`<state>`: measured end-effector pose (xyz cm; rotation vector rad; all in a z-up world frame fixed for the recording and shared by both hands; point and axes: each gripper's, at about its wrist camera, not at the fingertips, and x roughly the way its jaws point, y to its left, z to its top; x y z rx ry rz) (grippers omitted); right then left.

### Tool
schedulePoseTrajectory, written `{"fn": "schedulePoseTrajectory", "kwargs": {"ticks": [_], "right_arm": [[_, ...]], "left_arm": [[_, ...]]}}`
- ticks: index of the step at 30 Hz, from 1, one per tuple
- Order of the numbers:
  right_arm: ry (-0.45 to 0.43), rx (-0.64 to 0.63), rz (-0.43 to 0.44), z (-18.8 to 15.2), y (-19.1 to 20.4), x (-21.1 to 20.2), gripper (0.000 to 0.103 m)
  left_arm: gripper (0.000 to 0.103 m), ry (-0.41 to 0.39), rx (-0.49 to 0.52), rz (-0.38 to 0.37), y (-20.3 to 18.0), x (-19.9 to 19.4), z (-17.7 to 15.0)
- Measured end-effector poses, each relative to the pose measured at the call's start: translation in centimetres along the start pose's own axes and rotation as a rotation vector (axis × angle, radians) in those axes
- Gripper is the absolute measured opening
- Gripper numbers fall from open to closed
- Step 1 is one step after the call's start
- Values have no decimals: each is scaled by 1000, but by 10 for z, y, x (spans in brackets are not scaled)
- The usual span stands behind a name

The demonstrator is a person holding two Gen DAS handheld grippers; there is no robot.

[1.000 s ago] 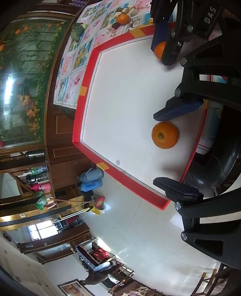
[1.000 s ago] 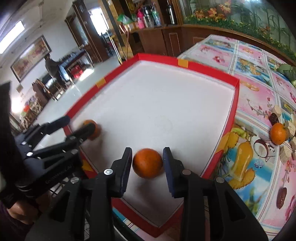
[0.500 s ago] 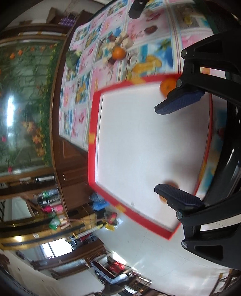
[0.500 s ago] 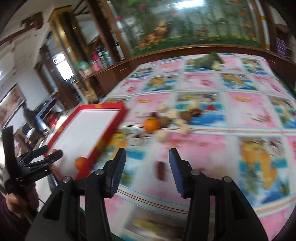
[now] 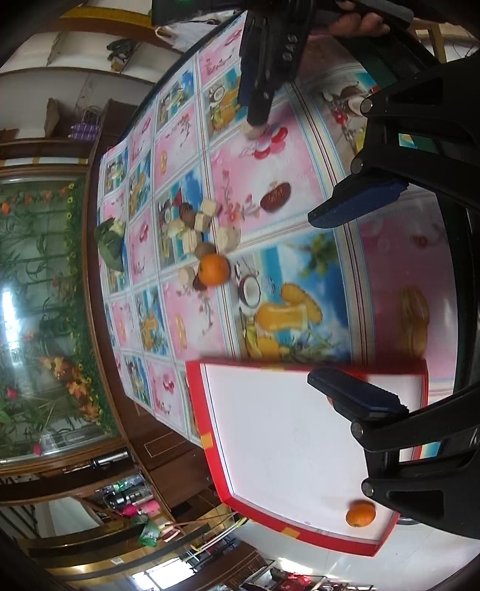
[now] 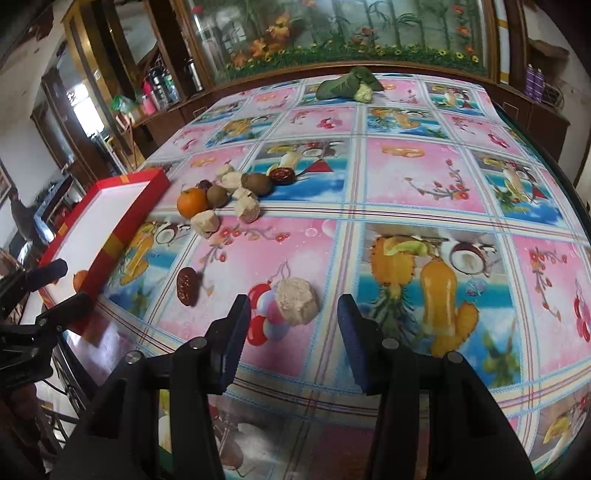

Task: Organize fruits
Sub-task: 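Grasp a beige cube with the right tool while the left tool grasps a brown date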

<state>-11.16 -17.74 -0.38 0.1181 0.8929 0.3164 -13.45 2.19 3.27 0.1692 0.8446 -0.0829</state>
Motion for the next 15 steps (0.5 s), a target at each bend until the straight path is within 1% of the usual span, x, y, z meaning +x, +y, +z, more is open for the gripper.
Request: {"fn": "schedulePoseTrajectory", "kwargs": {"ticks": [2, 4, 5, 7, 8, 11, 15], "right_arm": [[1, -21, -24, 1, 3, 5, 49], [33, -30, -34, 4, 3, 14, 41], [47, -25, -35, 5, 2, 17, 40], [53, -46, -59, 8, 3, 19, 26], [61, -76, -84, 8, 6, 20, 26], [60, -76, -85, 10, 5, 21, 26], [13, 29, -45, 21, -12, 16, 26]], "left_arm": [[78, 10, 7, -5, -4, 1, 0], [78, 18, 15, -3, -6, 3, -1], [78, 23, 16, -3, -6, 3, -1], [78, 34, 11, -9, -6, 7, 0], [78, 38, 5, -17, -7, 8, 2], [78, 44, -12, -42, -9, 11, 6], [78, 59, -37, -84, -16, 19, 14]]}}
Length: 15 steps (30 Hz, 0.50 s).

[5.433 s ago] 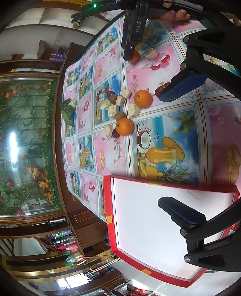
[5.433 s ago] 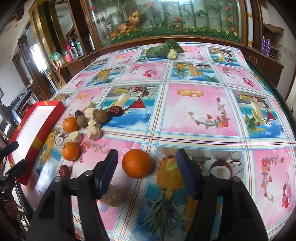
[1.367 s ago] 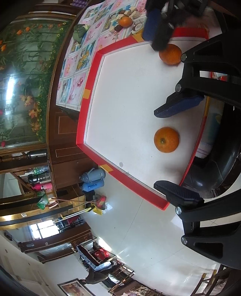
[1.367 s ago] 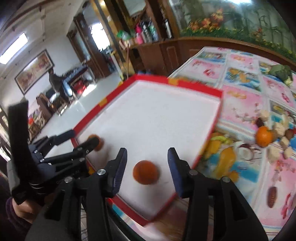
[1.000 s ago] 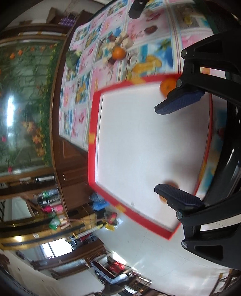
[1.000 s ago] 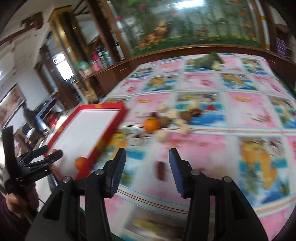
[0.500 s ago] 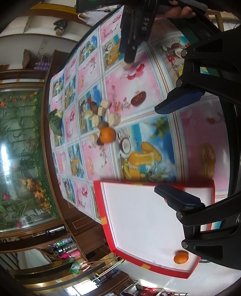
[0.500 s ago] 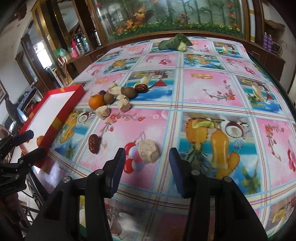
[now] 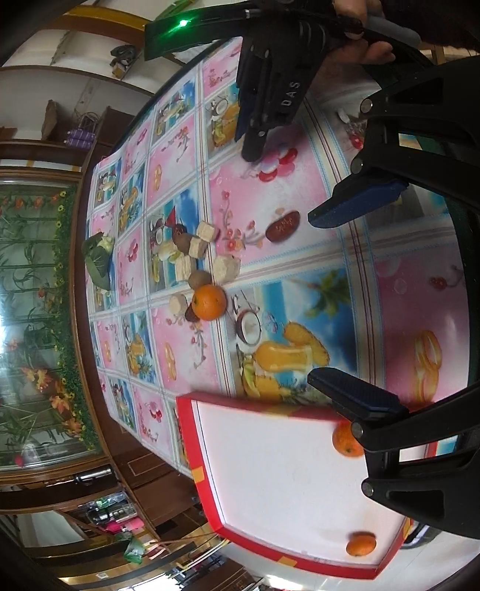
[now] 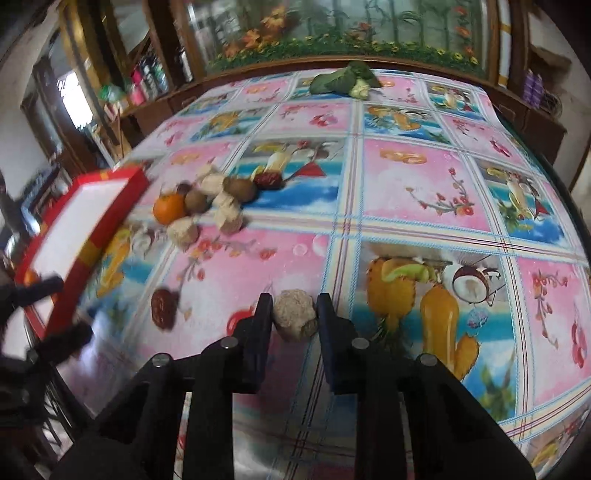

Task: Organize fruits
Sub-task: 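Grasp a beige cube with the right tool while the left tool grasps a brown date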

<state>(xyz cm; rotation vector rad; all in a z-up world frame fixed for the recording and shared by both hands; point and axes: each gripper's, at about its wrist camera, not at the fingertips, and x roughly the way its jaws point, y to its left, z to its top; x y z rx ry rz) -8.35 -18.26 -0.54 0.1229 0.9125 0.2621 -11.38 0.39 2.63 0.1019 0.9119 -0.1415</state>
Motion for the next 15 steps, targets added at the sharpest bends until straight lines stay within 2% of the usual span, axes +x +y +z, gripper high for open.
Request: {"fn": "schedulePoseTrajectory", "kwargs": {"ticks": [5, 7, 9, 11, 15], "right_arm": [[-105, 162, 90, 16, -29, -4, 26], [-114, 189, 65, 18, -36, -5, 26], [-121, 208, 70, 17, -41, -7, 26], [-112, 209, 65, 16, -41, -5, 26], [-116, 198, 76, 16, -39, -6, 26]], "left_arm": [[78, 27, 5, -38, -20, 18, 10], [77, 44, 14, -42, -29, 29, 12], [65, 54, 18, -44, -33, 38, 13], [48, 81, 4, -55, -35, 49, 15], [42, 84, 4, -56, -37, 54, 15]]}}
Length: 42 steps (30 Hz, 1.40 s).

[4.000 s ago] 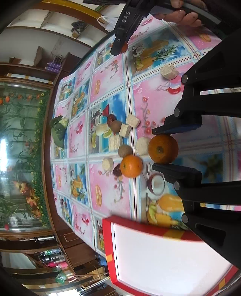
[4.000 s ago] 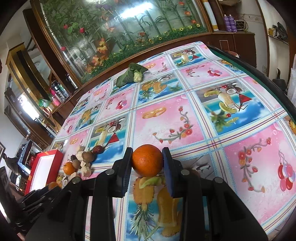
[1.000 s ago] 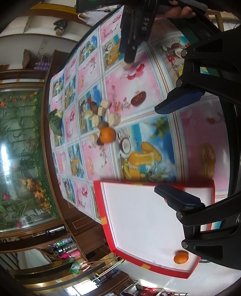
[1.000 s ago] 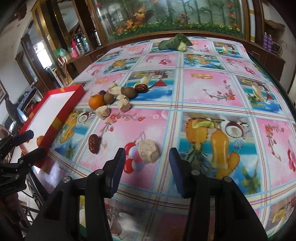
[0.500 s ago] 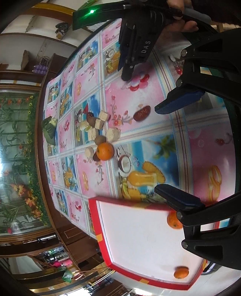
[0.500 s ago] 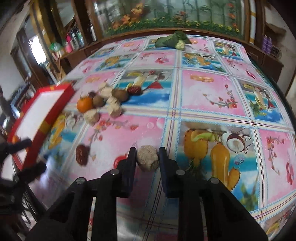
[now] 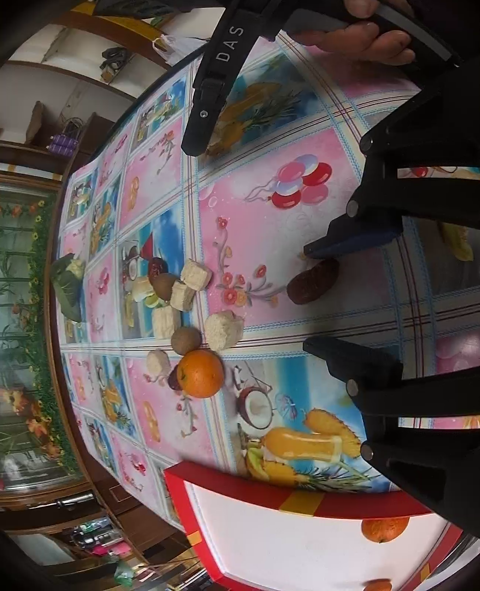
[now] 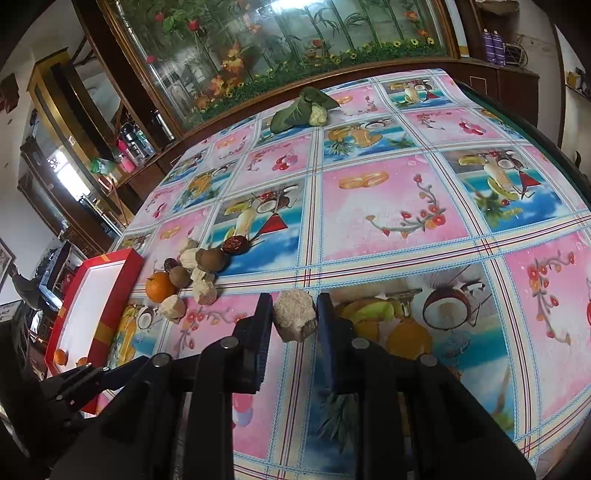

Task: Organize fruits
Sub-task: 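Grasp a beige cube with the right tool while the left tool grasps a brown date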

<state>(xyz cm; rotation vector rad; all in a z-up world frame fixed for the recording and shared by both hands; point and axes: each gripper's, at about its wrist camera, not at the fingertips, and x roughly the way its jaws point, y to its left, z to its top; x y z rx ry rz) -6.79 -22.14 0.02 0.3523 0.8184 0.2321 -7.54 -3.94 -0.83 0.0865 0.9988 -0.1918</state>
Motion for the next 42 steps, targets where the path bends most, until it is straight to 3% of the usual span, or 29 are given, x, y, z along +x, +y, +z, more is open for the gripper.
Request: {"fn": "schedulePoseTrajectory", "kwargs": {"ticks": [6, 7, 11, 19, 31, 42], "right_arm": [[6, -15, 3, -2, 1, 1, 26], [6, -14, 0, -1, 1, 2, 26], [12, -13, -6, -2, 1, 4, 26], [-17, -52, -6, -3, 7, 1, 26], [-73, -74, -90, 0, 6, -1, 26], [-108, -87, -141, 2, 7, 0, 26]], "left_arm": [[27, -19, 14, 0, -1, 0, 1], [20, -28, 23, -3, -1, 0, 0], [14, -48, 46, -7, -2, -1, -2], [14, -60, 12, 11, 11, -8, -4], [14, -211, -82, 63, 59, -59, -6], [14, -247, -175, 68, 102, -71, -23]]}}
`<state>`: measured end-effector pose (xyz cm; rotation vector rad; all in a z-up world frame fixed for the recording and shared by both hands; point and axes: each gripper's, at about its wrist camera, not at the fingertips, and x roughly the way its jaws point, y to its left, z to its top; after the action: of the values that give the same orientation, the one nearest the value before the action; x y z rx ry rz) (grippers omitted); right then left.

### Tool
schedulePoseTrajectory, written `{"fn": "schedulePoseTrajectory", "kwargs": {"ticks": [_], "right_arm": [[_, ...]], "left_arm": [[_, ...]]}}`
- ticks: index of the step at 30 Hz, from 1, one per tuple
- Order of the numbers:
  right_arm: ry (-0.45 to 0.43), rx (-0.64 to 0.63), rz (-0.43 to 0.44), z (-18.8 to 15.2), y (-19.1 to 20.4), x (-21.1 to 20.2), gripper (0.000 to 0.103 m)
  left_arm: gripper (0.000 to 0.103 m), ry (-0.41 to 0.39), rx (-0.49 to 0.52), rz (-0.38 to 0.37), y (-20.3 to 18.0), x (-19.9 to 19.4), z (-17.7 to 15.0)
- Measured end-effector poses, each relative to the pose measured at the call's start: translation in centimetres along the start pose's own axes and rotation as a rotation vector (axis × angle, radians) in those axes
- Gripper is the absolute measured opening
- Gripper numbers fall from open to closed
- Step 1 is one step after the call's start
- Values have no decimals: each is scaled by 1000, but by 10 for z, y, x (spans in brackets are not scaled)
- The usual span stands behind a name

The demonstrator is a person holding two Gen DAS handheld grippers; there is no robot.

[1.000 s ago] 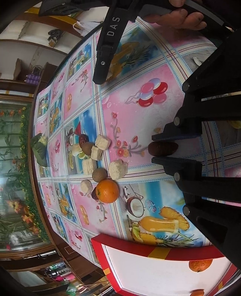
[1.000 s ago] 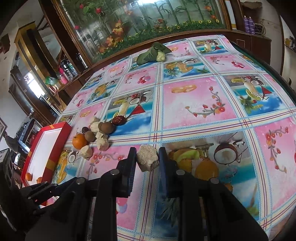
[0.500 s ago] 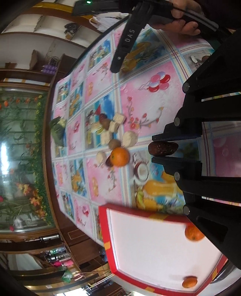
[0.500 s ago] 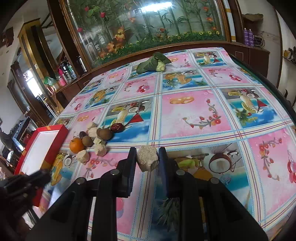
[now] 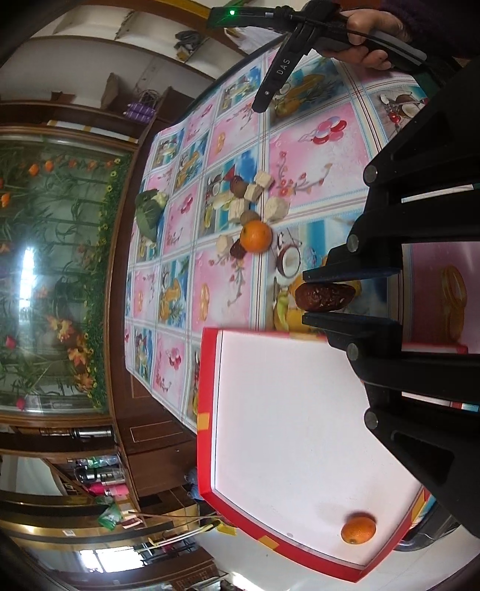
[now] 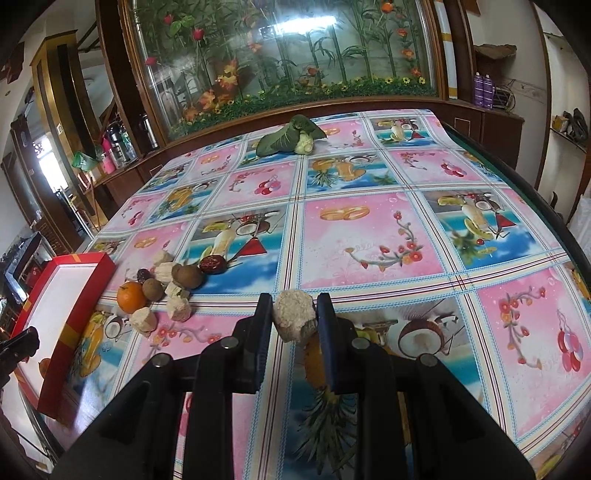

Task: Organize fruits
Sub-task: 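Carry the cube and date to the tray and open both tools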

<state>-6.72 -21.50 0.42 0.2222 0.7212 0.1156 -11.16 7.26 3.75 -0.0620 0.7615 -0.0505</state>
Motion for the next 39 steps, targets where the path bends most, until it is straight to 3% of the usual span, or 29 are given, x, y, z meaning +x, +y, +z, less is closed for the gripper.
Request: {"fn": "schedulePoseTrajectory", "kwargs": {"ticks": [4, 8, 17, 24, 39], "right_arm": [[18, 21, -5, -1, 4, 2, 26], [31, 19, 69, -1, 33, 3, 26], [89, -187, 329, 7, 191, 15, 27], [159, -315, 413, -3, 277, 34, 27], [345, -380, 443, -35, 320, 78, 27]], "left_arm": [[14, -17, -27, 10, 19, -6, 0], [14, -33, -53, 32, 40, -12, 0], [14, -55, -122, 151, 100, -17, 5], [14, -24, -176, 220, 137, -4, 13], [15, 73, -209, 315, 170, 19, 3]]}}
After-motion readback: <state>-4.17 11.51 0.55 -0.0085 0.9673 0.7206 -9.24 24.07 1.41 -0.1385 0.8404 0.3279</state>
